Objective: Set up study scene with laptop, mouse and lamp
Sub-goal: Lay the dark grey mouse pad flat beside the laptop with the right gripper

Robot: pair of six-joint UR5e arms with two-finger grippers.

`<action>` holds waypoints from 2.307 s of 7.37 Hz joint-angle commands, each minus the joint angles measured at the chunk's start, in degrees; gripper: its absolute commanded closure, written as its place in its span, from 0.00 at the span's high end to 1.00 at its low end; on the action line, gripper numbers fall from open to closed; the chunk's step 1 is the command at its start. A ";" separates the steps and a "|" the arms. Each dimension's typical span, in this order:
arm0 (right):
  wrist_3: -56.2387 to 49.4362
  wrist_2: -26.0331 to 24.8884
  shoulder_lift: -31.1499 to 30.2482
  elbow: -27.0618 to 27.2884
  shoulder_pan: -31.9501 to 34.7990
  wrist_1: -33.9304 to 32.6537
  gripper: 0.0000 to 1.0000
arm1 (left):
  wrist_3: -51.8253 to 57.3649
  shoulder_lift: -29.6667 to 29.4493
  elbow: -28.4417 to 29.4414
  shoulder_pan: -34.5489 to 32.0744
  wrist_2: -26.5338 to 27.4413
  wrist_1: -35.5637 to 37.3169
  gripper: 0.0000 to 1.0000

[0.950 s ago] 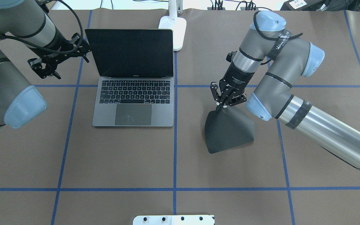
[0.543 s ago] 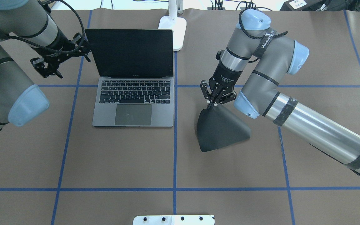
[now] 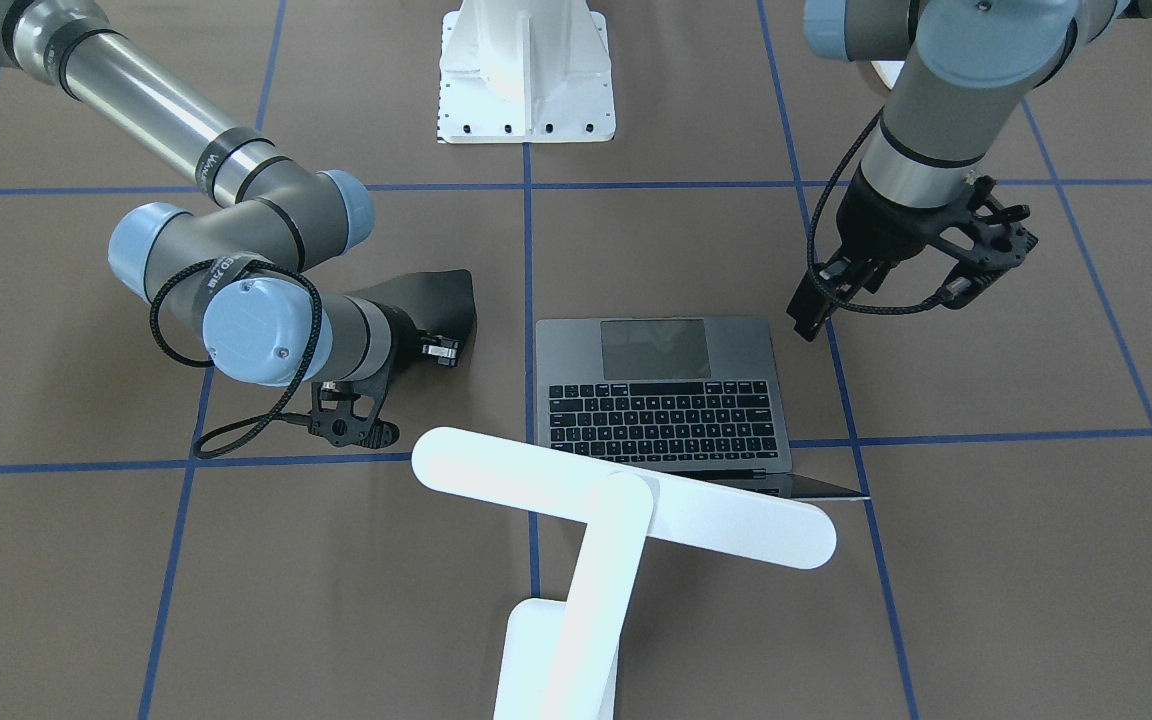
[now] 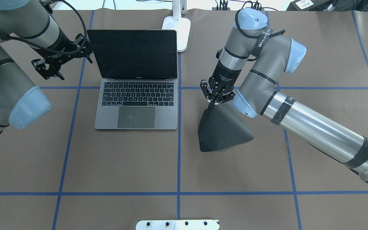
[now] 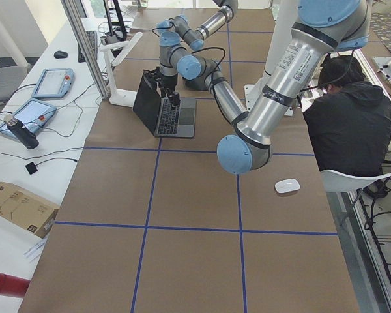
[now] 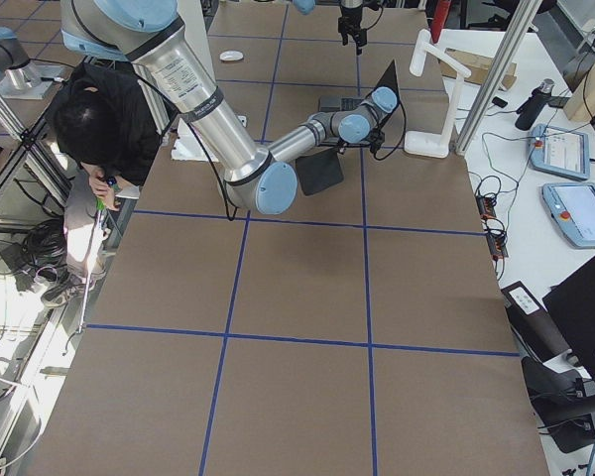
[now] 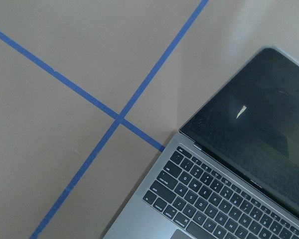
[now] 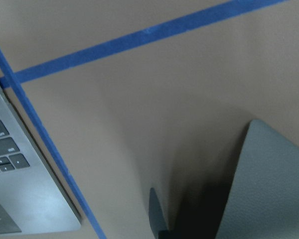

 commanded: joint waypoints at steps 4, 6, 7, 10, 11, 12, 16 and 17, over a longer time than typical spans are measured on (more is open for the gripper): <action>0.36 -0.33 1.28 -2.10 0.07 0.00 0.00 | 0.00 -0.18 0.18 0.00 0.44 0.00 1.00; 0.36 -0.33 2.60 -3.15 0.07 0.00 0.00 | 0.00 -0.18 0.18 0.00 0.53 0.00 1.00; 0.45 -0.33 3.13 -3.94 0.07 0.00 0.00 | 0.00 -0.18 0.27 0.00 0.79 -0.09 1.00; 2.03 -0.24 3.40 -4.12 0.16 0.00 0.00 | 0.00 -0.26 0.53 -0.09 0.79 -0.18 1.00; 2.12 -0.24 3.40 -4.21 0.24 0.00 0.00 | 0.00 -0.26 0.53 -0.09 0.79 -0.18 1.00; 2.12 -0.24 3.31 -4.21 0.33 0.00 0.00 | 0.00 -0.26 0.53 -0.09 0.88 -0.18 1.00; 8.61 -0.15 3.05 -4.21 0.51 0.00 0.00 | 0.00 -0.35 0.62 -0.09 1.58 -0.18 1.00; 8.97 -0.24 2.96 -4.21 0.51 0.00 0.00 | 0.00 -0.35 0.62 -0.09 1.58 -0.18 1.00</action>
